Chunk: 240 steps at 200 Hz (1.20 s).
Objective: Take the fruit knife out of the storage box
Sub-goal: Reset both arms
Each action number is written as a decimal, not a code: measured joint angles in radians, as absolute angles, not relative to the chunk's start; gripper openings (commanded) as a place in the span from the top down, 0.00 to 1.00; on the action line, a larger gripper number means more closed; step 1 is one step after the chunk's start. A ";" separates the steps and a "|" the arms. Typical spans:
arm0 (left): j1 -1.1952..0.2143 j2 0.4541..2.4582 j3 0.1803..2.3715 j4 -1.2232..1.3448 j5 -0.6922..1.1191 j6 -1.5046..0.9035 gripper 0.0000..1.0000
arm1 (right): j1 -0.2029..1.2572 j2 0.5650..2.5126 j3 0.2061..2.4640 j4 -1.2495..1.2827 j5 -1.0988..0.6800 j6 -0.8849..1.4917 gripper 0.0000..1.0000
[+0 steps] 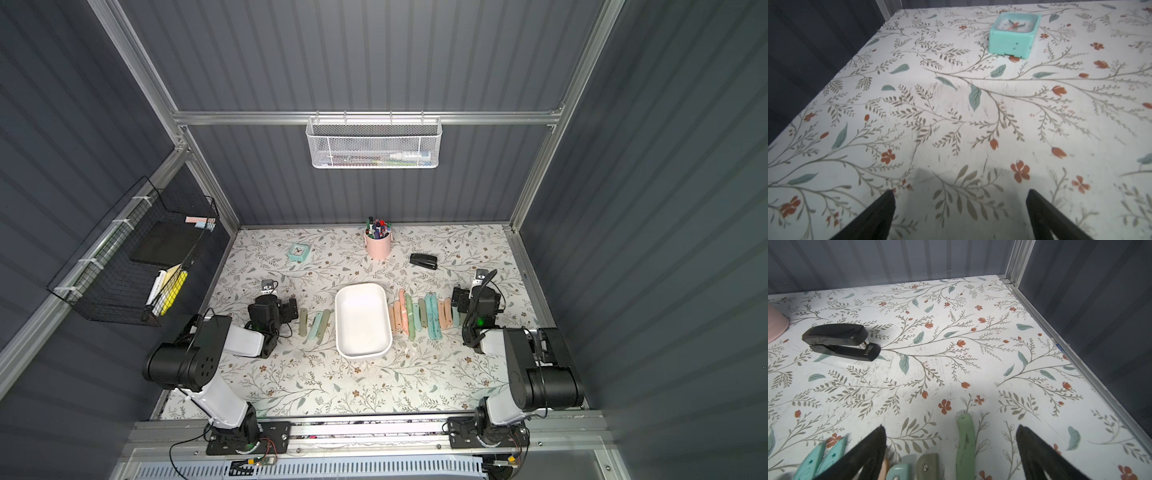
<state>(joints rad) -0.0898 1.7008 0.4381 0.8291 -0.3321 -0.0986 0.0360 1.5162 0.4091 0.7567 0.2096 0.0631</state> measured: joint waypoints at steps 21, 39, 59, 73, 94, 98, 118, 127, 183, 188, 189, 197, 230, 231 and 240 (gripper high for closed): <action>-0.090 1.701 0.449 0.822 -0.332 -0.096 0.01 | 0.036 1.516 0.412 0.754 0.208 0.063 0.01; -0.090 1.701 0.449 0.807 -0.332 -0.094 0.01 | 0.035 1.516 0.414 0.754 0.208 0.063 0.01; -0.090 1.701 0.449 0.804 -0.332 -0.092 0.01 | 0.035 1.516 0.414 0.754 0.208 0.063 0.01; -0.090 1.701 0.449 0.801 -0.332 -0.092 0.01 | 0.035 1.516 0.414 0.754 0.207 0.063 0.01; -0.090 1.701 0.449 0.798 -0.332 -0.092 0.01 | 0.035 1.516 0.414 0.754 0.207 0.063 0.01; -0.090 1.701 0.449 0.797 -0.332 -0.092 0.01 | 0.035 1.516 0.414 0.754 0.207 0.063 0.01; -0.090 1.701 0.449 0.794 -0.332 -0.092 0.01 | 0.035 1.516 0.414 0.754 0.206 0.063 0.01; -0.090 1.701 0.449 0.794 -0.332 -0.092 0.01 | 0.035 1.516 0.414 0.754 0.206 0.063 0.01; -0.088 1.701 0.454 0.781 -0.257 -0.064 0.01 | 0.030 1.516 0.417 0.751 0.120 0.033 0.01; -0.088 1.701 0.456 0.778 -0.230 -0.056 0.01 | 0.030 1.516 0.418 0.752 0.106 0.030 0.01; -0.088 1.701 0.457 0.777 -0.223 -0.054 0.01 | 0.030 1.516 0.418 0.752 0.104 0.028 0.01; -0.088 1.701 0.459 0.775 -0.189 -0.040 0.01 | 0.030 1.516 0.418 0.751 0.084 0.023 0.01; -0.088 1.701 0.463 0.765 -0.102 -0.012 0.00 | 0.019 1.516 0.420 0.746 0.047 0.018 0.01; -0.088 1.701 0.463 0.765 -0.101 -0.011 0.00 | 0.019 1.516 0.421 0.746 0.047 0.018 0.01; -0.088 1.701 0.464 0.762 -0.092 -0.009 0.01 | 0.019 1.516 0.422 0.745 0.048 0.018 0.01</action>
<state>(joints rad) -0.0875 1.7008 0.4641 0.7620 -0.0921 -0.0086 0.0185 1.5158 0.4221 0.7448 0.0479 0.0181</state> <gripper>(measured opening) 0.995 0.989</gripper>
